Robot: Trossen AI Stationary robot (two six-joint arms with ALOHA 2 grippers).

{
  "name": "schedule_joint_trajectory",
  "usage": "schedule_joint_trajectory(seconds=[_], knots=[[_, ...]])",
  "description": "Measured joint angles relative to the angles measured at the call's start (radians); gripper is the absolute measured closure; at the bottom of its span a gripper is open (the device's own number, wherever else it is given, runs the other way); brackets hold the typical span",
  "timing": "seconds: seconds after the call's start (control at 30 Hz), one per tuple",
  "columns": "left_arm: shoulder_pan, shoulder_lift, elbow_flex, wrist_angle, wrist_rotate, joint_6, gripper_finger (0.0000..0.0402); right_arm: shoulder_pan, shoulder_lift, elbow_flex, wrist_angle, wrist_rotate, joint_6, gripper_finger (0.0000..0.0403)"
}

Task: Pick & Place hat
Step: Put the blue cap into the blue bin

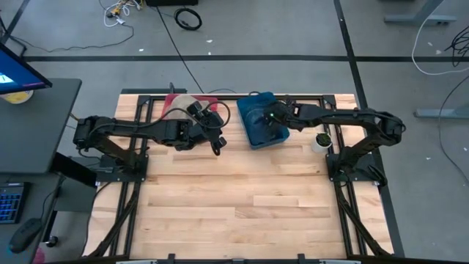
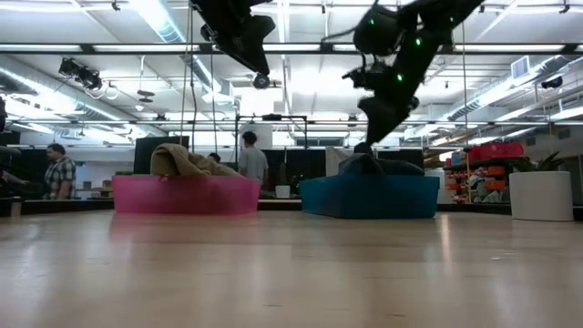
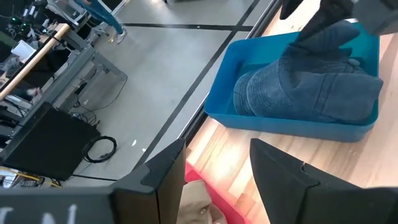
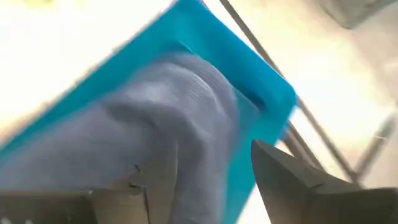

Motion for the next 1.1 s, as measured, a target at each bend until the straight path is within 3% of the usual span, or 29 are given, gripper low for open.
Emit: schedule_joint_trajectory(seconds=[0.1, 0.27, 0.57, 0.7, 0.9, 1.1], knots=[[0.0, 0.0, 0.0, 0.0, 0.0, 0.001, 0.0218, 0.032, 0.0, 0.026, 0.023, -0.067, 0.037, 0.0195], [0.0, 0.0, 0.0, 0.0, 0.0, 0.001, 0.0218, 0.075, 0.005, 0.025, 0.022, -0.322, 0.077, 0.0212], [0.0, 0.0, 0.0, 0.0, 0.0, 0.001, 0.0218, 0.09, 0.132, -0.001, 0.032, -0.247, 0.096, 0.0389], [0.0, 0.0, 0.0, 0.0, 0.001, 0.001, 0.0218, 0.057, 0.215, -0.002, 0.075, -0.205, 0.102, 0.0381], [-0.001, 0.0, 0.0, 0.0, 0.002, -0.006, 0.0218, 0.015, 0.32, -0.001, 0.109, -0.234, 0.082, 0.0398], [-0.001, 0.0, 0.0, 0.0, 0.015, -0.018, 0.0218, 0.031, 0.274, 0.011, 0.037, -0.253, 0.079, 0.0393]])
